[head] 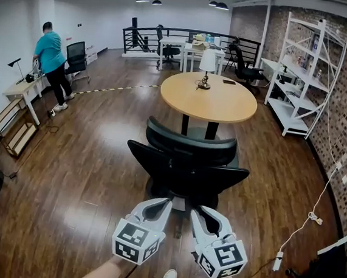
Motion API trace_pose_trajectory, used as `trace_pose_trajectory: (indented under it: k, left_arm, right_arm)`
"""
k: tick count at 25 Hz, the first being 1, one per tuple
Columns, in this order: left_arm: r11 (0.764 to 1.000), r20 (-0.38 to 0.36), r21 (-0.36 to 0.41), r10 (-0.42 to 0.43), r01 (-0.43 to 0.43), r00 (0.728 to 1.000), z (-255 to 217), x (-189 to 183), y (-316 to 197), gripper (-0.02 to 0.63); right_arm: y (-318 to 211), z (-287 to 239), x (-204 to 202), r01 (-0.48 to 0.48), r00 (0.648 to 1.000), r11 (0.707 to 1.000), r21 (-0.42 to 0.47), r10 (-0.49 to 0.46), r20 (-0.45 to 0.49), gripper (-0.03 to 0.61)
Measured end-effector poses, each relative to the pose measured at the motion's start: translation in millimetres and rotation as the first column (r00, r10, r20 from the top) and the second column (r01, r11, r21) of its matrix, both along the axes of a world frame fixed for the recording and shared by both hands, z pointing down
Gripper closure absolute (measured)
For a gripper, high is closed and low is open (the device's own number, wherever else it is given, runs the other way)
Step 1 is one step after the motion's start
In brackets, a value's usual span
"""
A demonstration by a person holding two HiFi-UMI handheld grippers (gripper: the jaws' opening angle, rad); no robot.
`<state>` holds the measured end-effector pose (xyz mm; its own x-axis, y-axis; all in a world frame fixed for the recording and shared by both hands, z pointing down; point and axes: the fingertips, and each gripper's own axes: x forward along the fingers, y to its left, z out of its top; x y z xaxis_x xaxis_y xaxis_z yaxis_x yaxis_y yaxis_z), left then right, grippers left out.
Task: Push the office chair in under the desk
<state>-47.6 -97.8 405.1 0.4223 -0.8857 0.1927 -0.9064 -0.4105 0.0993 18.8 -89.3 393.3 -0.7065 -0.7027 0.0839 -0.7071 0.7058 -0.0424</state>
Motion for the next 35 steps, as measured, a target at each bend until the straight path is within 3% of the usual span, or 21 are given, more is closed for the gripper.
trace_pose_trajectory:
  k: [12, 23, 30, 35]
  left_arm:
    - [0.998, 0.021, 0.048, -0.035, 0.034, 0.999, -10.5, -3.6, -40.4, 0.591]
    - [0.996, 0.184, 0.089, -0.009, -0.008, 0.983, -8.5, -56.9, -100.5, 0.506]
    - [0.995, 0.376, 0.061, 0.049, -0.077, 0.925, 10.1, -108.0, -138.6, 0.443]
    - [0.989, 0.516, 0.027, 0.108, -0.142, 0.85, 17.7, -133.8, -166.1, 0.389]
  right_arm:
    - [-40.1, -3.6, 8.0, 0.057, 0.997, 0.998, 0.024, -0.056, -0.045, 0.478]
    - [-99.6, 2.9, 23.4, 0.08, 0.977, 0.995, 0.061, -0.066, -0.204, 0.376]
    - [-144.3, 16.0, 43.0, 0.073, 0.907, 0.992, 0.101, -0.024, -0.42, 0.344]
    - [-171.5, 23.6, 55.7, 0.071, 0.852, 0.993, 0.092, -0.012, -0.523, 0.313]
